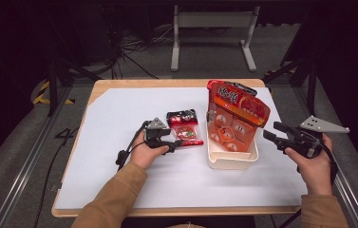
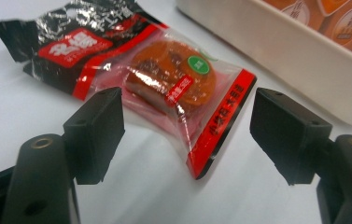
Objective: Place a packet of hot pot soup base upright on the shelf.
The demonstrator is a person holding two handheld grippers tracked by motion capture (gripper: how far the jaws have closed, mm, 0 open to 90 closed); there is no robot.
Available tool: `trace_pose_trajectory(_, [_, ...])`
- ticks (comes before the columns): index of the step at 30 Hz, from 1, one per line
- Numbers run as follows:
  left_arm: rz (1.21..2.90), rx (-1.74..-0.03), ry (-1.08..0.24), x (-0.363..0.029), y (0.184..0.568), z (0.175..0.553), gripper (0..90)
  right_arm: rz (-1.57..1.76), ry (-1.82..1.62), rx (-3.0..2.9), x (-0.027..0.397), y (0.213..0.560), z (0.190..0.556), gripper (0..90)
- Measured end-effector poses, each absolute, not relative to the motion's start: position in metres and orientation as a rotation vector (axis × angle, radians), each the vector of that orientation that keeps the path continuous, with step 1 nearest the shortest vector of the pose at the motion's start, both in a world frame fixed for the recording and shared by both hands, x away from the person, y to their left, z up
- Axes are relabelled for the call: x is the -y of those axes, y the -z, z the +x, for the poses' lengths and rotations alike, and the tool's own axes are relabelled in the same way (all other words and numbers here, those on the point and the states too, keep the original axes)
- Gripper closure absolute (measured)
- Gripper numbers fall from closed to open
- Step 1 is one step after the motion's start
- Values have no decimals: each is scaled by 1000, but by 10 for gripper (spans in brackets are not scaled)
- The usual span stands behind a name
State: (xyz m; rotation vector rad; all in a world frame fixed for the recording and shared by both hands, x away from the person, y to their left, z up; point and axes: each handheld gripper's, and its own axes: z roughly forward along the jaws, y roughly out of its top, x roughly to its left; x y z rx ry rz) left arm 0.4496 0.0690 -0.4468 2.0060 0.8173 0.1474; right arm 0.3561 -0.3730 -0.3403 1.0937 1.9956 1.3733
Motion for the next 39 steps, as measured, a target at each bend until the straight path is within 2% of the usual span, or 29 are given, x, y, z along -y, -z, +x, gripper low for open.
trace_pose_trajectory(5, [1984,-875,-101,-68,453,454,315,1098,-1375,-1994,373,341,356,414])
trace_pose_trajectory(26, [2096,-883,-144,-56,454,455,445,1090,-1374,-2006,370,343,359,403])
trace_pose_trajectory(30, [2097,-895,-165,-55,454,454,536,1090,-1372,-2010,369,343,359,403])
trace_pose_trajectory(34, [2101,-869,-142,-55,454,454,676,1089,-1374,-2012,368,343,358,403])
trace_pose_trajectory(39, [2104,-866,-118,-55,454,455,776,1088,-1371,-2014,368,344,359,403])
